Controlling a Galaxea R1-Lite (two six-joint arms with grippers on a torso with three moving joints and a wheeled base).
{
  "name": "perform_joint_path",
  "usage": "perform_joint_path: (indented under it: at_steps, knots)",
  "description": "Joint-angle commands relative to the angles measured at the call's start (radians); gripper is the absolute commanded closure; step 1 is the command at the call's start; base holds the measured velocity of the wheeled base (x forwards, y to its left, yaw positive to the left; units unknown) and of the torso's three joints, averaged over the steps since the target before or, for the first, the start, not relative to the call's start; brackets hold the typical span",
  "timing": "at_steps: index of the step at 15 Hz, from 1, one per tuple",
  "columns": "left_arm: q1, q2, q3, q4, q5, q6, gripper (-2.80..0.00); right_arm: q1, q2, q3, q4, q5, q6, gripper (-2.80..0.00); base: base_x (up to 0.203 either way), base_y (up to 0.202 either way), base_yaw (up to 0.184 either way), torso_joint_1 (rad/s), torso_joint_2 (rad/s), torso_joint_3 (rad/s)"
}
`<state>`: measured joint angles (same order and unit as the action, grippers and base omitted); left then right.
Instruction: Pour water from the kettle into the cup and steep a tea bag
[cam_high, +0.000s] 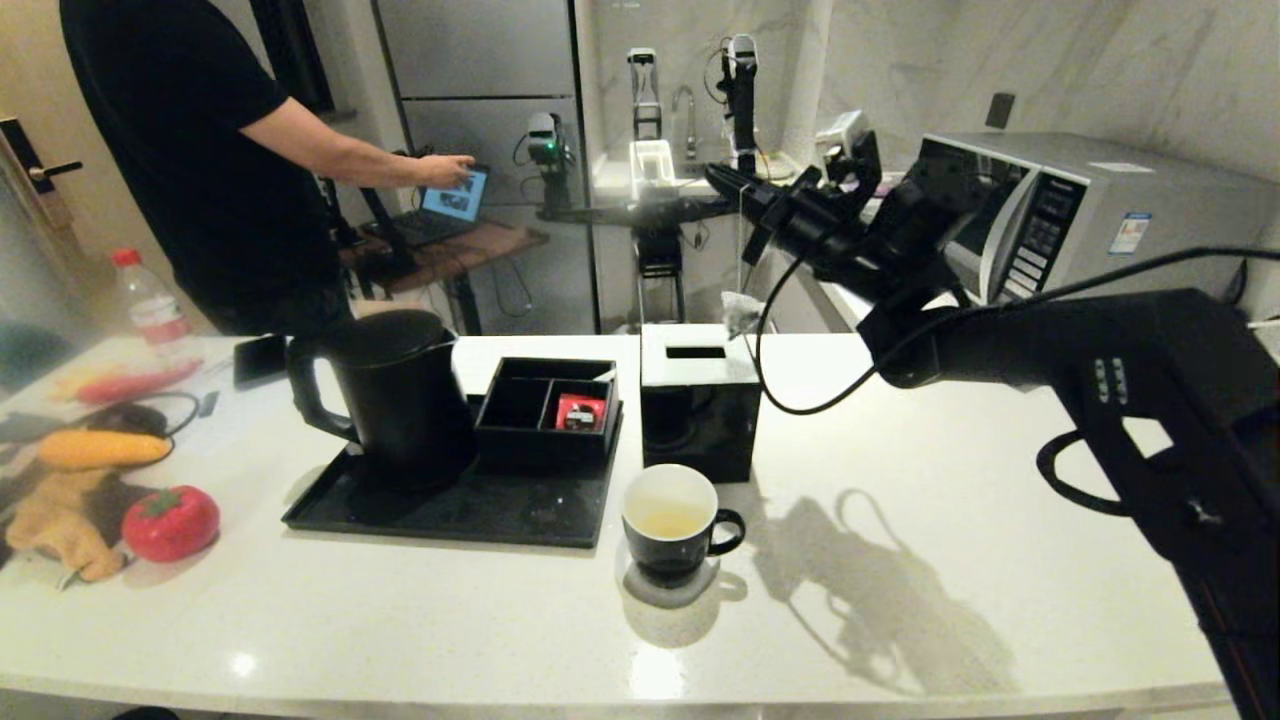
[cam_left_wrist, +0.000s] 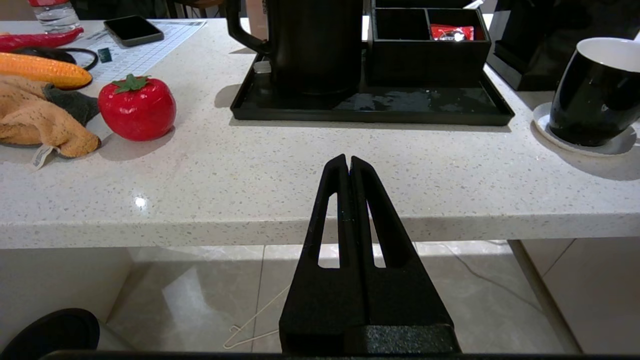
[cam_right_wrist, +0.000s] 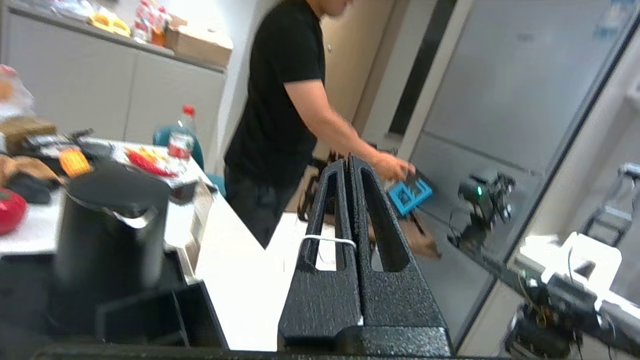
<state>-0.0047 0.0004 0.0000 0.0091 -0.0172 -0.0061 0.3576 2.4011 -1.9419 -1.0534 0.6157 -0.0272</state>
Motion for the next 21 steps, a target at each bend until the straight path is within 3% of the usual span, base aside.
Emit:
perform_joint_path:
  at_steps: [1,10,17,21]
  knots:
    - [0.0,0.0,0.0,0.0,0.0,0.0,0.0,-0.011,0.052,-0.009,-0.009,0.003,0.0,0.0,0.0,0.0,0.0,0.0,0.0,0.0]
    - [0.0,0.0,0.0,0.0,0.0,0.0,0.0,-0.008,0.093,-0.012,-0.019,0.005,-0.001,0.0,0.0,0.0,0.0,0.0,0.0,0.0]
    - [-0.001,0.0,0.0,0.0,0.0,0.0,0.0,0.057,0.112,-0.011,-0.046,0.008,-0.002,0.0,0.0,0.0,0.0,0.0,0.0,0.0]
    - [0.0,0.0,0.0,0.0,0.0,0.0,0.0,0.054,0.126,-0.009,-0.073,0.007,0.0,0.0,0.0,0.0,0.0,0.0,0.0,0.0]
